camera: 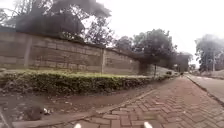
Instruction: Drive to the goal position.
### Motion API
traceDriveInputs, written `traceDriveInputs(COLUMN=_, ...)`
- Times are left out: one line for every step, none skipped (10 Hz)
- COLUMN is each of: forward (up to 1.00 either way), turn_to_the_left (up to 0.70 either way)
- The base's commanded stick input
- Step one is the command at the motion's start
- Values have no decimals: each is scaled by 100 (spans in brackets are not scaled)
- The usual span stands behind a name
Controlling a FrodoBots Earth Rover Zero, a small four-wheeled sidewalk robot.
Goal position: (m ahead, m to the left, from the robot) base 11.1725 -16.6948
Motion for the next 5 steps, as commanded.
traceDriveInputs(forward=0, turn_to_the_left=6)
traceDriveInputs(forward=0, turn_to_the_left=-11)
traceDriveInputs(forward=0, turn_to_the_left=-27)
traceDriveInputs(forward=0, turn_to_the_left=-40)
traceDriveInputs(forward=0, turn_to_the_left=-50)
